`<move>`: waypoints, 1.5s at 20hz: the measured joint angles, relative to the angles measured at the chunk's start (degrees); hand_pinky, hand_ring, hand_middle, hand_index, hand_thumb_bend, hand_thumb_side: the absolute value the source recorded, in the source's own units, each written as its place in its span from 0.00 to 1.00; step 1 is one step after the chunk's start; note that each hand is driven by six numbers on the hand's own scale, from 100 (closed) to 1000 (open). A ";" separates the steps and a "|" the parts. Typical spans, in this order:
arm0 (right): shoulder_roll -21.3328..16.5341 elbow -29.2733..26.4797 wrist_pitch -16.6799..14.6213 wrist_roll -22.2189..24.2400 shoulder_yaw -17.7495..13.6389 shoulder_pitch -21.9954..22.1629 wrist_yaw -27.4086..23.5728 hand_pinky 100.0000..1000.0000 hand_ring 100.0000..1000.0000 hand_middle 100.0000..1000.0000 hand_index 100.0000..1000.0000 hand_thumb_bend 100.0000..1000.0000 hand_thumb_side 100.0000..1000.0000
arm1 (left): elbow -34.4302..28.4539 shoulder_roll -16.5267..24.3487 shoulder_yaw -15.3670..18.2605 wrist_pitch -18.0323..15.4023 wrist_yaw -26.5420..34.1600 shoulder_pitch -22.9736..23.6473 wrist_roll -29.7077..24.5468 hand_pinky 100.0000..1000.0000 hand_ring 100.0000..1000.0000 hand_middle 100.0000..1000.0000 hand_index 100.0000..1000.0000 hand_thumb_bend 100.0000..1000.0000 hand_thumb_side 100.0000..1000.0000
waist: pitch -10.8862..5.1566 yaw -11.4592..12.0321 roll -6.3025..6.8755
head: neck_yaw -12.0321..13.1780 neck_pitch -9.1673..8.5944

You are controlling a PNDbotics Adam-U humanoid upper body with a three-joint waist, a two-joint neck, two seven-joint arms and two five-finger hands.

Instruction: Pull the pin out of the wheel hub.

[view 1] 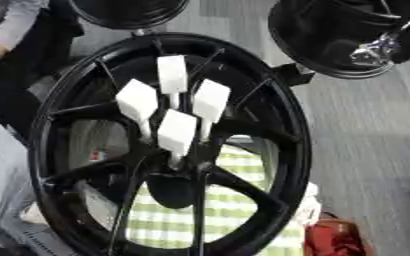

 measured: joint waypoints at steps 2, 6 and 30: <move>1.39 1.36 -1.00 0.94 1.76 -1.48 0.17 0.95 0.90 0.83 0.83 0.14 0.25 | 0.00 -0.02 -0.06 0.04 0.00 -0.28 -0.14 0.80 0.83 0.86 0.86 0.87 0.76 | 0.00 0.16 -0.05 | -0.22 0.00; 3.99 4.41 -2.81 2.20 4.90 -3.74 0.45 0.95 0.90 0.83 0.83 0.13 0.27 | -0.01 -0.08 -0.16 0.04 0.01 -0.80 -0.31 0.80 0.83 0.86 0.86 0.87 0.76 | 0.00 0.72 -0.23 | -0.87 0.00; 12.70 16.09 -5.58 0.33 12.50 -8.72 0.90 0.94 0.89 0.80 0.82 0.21 0.22 | -0.37 -1.10 -0.39 0.21 0.68 -2.41 -0.47 0.80 0.82 0.85 0.86 0.86 0.74 | 1.91 2.34 -0.70 | -3.10 0.00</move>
